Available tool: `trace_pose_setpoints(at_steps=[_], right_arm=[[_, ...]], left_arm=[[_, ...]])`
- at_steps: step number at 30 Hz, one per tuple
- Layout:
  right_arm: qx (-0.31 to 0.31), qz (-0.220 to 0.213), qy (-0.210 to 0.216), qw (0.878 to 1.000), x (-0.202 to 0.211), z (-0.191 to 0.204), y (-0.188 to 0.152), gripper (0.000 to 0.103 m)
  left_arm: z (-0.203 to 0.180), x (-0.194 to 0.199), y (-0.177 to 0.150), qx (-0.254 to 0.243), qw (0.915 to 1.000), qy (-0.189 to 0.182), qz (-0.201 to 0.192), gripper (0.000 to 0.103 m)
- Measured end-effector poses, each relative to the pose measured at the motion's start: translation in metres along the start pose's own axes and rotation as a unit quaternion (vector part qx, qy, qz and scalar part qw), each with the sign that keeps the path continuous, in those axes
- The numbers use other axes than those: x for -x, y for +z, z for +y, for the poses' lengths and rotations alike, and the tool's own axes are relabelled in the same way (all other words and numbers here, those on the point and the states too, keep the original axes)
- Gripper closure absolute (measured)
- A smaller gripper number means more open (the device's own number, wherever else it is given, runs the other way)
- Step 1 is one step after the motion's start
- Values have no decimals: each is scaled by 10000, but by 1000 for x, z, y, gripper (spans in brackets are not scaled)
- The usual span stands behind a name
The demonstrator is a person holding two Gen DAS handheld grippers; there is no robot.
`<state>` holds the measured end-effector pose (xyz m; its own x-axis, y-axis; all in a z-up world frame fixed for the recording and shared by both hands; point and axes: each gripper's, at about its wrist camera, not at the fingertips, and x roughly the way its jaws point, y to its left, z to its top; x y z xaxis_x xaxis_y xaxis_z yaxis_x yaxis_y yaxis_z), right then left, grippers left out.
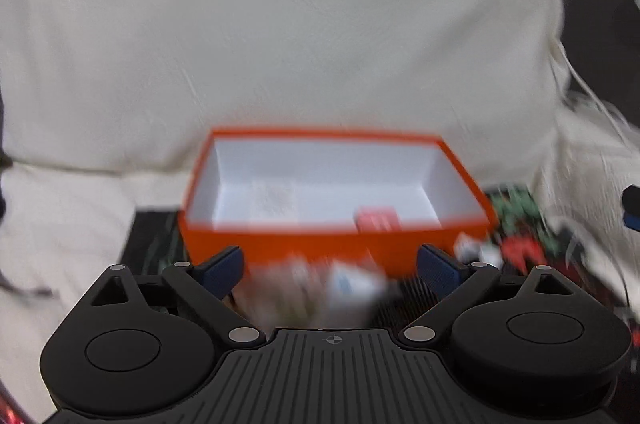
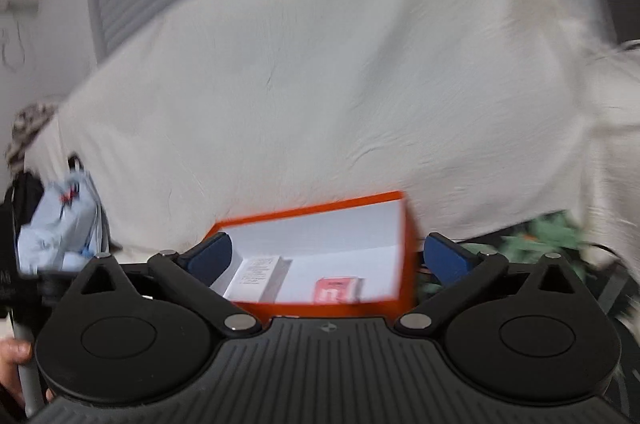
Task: Organize objects
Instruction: 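Open both tools to drop the items into the orange box, then grasp the black polka-dot glove with the left tool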
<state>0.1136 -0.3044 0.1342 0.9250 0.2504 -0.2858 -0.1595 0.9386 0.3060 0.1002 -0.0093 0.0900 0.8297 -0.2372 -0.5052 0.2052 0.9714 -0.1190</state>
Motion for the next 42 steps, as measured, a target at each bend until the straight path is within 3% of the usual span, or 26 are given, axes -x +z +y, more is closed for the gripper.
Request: trace_pose_setpoints(at_steps=[3,7,15,19,21,23,24,25,29,35,40,41,42], right_arm=[[-321,-139,-277,9990,43,-21,-35,0],[-670,177,-699,9951,46,-43,-68,0],[542,436,-464,9965,5,-7,-66,3],[837,818,-383,9924,-30,2,-73,11],[805,1018,-388,9908,-38,3,-78,30],[679,1215,-347,9897,-49,-5,-83,46],[576,1231,-333,9902,-51,-9,-84,67],[552,1231,-392,9901,-52,-11,-83,76],[214,1000,-247,9945,-45,-20,-76,86],[-86,98,86,9999,-3,-14,-49,87],[-46,-445,435,9981,39,3,-26,85],[-15,-503,394,9980,44,4,-24,70],[42,-492,331,9982,45,6,-23,36]], left_arm=[[-20,-7,-18,-257,9994,60,239,0],[-38,-16,-27,-568,9980,118,255,0],[-49,-42,-29,-789,9959,123,436,0],[-54,-51,-34,-975,9942,244,389,0],[-56,-50,-35,-1061,9935,284,293,1],[-56,-47,-33,-995,9946,152,254,16],[-55,-44,-31,-927,9954,116,218,24],[-54,-42,-30,-878,9960,86,172,25],[-44,-21,-20,-542,9985,-64,-67,25],[-27,38,5,-246,9978,-44,-613,25],[-16,83,3,-191,9960,79,-869,25],[-13,89,-2,-157,9962,79,-849,25],[-11,93,-8,-114,9967,91,-793,24]])
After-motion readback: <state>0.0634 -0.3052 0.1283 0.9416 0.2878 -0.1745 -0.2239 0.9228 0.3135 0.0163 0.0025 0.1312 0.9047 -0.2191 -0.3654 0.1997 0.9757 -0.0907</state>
